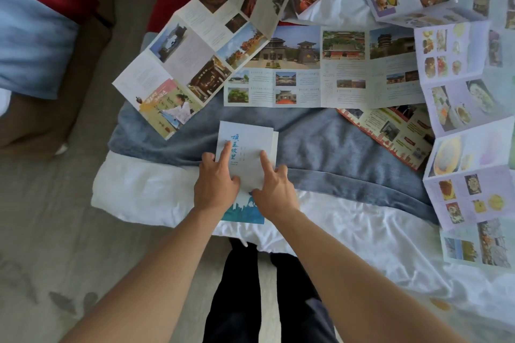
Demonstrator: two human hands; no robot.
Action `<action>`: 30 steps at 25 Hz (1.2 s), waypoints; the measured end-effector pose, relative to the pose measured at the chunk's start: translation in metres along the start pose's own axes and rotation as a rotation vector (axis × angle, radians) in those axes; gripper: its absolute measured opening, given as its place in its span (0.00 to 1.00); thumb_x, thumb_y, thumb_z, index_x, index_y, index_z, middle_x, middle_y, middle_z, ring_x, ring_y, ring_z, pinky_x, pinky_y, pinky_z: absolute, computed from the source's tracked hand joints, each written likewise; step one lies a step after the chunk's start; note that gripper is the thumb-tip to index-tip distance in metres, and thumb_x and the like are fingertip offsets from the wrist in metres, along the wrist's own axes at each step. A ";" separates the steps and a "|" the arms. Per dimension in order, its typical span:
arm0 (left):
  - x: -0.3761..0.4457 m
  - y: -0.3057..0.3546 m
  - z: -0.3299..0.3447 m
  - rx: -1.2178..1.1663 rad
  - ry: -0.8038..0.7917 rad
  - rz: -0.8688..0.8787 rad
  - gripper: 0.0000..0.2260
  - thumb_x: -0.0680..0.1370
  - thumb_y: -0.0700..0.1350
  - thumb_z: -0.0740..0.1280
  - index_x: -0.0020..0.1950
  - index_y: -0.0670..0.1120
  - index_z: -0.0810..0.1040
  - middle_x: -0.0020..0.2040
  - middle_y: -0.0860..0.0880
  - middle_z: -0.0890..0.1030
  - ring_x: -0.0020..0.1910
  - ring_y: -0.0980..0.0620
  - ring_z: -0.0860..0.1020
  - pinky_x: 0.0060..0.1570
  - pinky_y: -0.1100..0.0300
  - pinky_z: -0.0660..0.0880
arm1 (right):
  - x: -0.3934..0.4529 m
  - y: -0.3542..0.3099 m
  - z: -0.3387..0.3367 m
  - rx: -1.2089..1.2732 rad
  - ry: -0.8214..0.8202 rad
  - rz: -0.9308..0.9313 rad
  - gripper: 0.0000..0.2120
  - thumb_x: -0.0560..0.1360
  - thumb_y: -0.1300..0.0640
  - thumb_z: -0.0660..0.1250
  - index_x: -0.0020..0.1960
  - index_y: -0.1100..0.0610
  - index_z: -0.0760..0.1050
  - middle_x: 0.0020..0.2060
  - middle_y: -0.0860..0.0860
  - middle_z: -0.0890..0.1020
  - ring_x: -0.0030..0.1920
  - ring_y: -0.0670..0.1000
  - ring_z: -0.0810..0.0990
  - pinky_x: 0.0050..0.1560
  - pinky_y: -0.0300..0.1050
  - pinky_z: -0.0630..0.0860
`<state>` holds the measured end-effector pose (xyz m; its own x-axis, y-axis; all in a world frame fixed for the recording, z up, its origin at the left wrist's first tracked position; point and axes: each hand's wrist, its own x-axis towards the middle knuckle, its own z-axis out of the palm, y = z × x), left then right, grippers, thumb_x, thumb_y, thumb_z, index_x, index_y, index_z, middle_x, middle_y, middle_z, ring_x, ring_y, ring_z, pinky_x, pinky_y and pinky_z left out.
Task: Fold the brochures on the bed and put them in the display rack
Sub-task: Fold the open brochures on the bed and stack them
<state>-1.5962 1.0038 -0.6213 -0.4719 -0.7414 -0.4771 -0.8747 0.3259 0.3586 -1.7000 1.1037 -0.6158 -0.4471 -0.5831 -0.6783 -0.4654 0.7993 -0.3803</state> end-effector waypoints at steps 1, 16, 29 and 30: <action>0.001 -0.005 0.000 -0.004 -0.007 0.009 0.36 0.77 0.47 0.70 0.80 0.54 0.55 0.60 0.43 0.67 0.59 0.43 0.70 0.44 0.53 0.79 | 0.001 -0.002 0.005 -0.012 0.005 0.006 0.45 0.75 0.58 0.68 0.80 0.42 0.42 0.61 0.56 0.65 0.46 0.60 0.78 0.42 0.49 0.74; 0.018 -0.023 0.010 0.252 0.004 0.277 0.34 0.76 0.48 0.70 0.79 0.50 0.59 0.76 0.38 0.60 0.72 0.38 0.64 0.65 0.45 0.70 | 0.007 0.001 0.024 -0.195 0.204 -0.092 0.38 0.74 0.54 0.70 0.79 0.49 0.54 0.75 0.58 0.57 0.72 0.61 0.62 0.63 0.55 0.69; 0.023 -0.014 0.018 0.474 -0.092 0.349 0.34 0.77 0.49 0.69 0.79 0.54 0.56 0.79 0.42 0.55 0.77 0.42 0.56 0.68 0.49 0.66 | 0.027 -0.002 0.029 -0.391 0.065 -0.278 0.34 0.76 0.54 0.65 0.79 0.51 0.55 0.80 0.53 0.51 0.79 0.56 0.48 0.73 0.55 0.60; 0.023 -0.013 0.016 0.476 -0.101 0.349 0.34 0.77 0.50 0.69 0.79 0.54 0.56 0.79 0.43 0.55 0.77 0.42 0.57 0.69 0.49 0.65 | 0.027 -0.002 0.026 -0.409 0.052 -0.285 0.35 0.76 0.54 0.66 0.79 0.51 0.55 0.80 0.52 0.52 0.79 0.56 0.49 0.74 0.54 0.59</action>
<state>-1.5970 0.9918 -0.6495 -0.7277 -0.4917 -0.4783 -0.6087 0.7842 0.1200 -1.6910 1.0898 -0.6493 -0.2910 -0.7847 -0.5474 -0.8314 0.4905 -0.2612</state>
